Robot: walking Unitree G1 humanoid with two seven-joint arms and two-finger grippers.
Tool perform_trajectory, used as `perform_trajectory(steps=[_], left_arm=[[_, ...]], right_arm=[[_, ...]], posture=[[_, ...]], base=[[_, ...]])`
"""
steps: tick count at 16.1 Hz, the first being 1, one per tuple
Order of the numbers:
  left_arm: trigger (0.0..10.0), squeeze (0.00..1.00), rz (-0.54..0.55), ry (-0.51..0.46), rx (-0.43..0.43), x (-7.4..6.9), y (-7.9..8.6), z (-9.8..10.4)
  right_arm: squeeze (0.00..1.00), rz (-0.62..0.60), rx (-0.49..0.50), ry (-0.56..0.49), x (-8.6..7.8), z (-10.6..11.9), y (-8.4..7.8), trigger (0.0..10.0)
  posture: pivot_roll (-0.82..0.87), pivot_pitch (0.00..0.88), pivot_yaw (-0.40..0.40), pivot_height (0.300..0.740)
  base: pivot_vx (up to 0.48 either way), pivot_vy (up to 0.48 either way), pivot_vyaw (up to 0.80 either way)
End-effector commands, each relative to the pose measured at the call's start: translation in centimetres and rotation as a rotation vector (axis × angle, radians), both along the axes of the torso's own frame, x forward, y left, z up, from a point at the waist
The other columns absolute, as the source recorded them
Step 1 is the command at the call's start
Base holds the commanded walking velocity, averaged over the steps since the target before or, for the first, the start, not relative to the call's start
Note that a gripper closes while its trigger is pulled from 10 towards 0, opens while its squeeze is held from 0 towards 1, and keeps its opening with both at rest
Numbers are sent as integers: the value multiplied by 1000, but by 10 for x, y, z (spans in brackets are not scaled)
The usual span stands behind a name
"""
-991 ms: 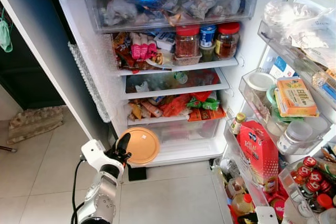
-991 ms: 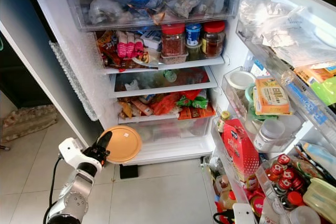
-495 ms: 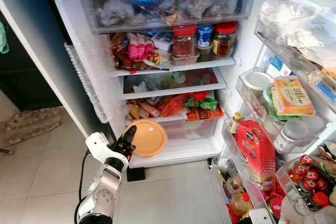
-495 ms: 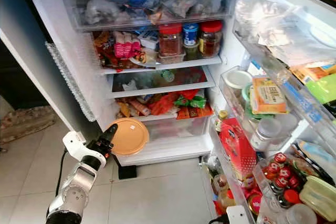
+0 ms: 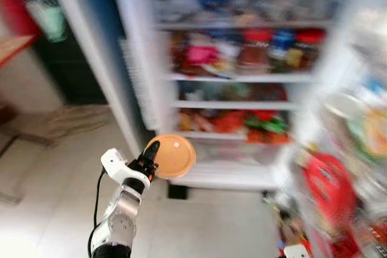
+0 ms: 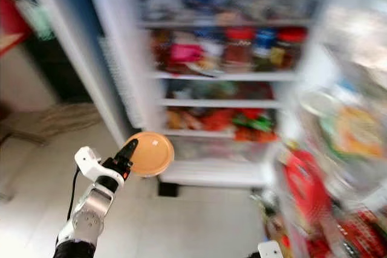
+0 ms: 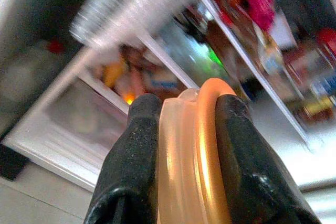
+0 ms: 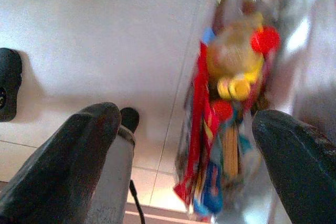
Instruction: Restocking fridge
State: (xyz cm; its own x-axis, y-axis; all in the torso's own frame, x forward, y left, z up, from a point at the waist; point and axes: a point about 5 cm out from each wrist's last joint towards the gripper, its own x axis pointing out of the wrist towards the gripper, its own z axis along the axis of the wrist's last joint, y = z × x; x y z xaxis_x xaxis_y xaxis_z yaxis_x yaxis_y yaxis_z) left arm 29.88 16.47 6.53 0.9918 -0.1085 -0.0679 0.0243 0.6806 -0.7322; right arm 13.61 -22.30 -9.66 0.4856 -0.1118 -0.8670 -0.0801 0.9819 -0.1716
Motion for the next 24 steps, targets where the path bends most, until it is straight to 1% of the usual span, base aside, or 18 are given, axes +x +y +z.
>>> perform_trajectory(steps=[1,7,12,21,24], left_arm=[[10000,0,-6,-5,1,3,0,3],[10000,0,-19,-3,7,6,3,3],[10000,0,-80,2,16,7,-4,3],[10000,0,-97,4,11,9,-9,2],[10000,0,-92,5,9,10,-10,2]], right_arm=[[0,11,3,1,-1,-1,3,10000],[0,10,9,10,-1,-1,3,10000],[0,-12,16,6,1,-1,4,10000],[0,7,24,3,2,-1,7,10000],[0,31,28,9,1,-1,7,10000]], posture=[[41,30,24,740],[38,23,23,740],[38,17,23,740],[33,9,28,740],[32,14,26,740]], base=[[274,0,519],[278,0,0],[288,0,0],[295,0,0],[295,0,0]])
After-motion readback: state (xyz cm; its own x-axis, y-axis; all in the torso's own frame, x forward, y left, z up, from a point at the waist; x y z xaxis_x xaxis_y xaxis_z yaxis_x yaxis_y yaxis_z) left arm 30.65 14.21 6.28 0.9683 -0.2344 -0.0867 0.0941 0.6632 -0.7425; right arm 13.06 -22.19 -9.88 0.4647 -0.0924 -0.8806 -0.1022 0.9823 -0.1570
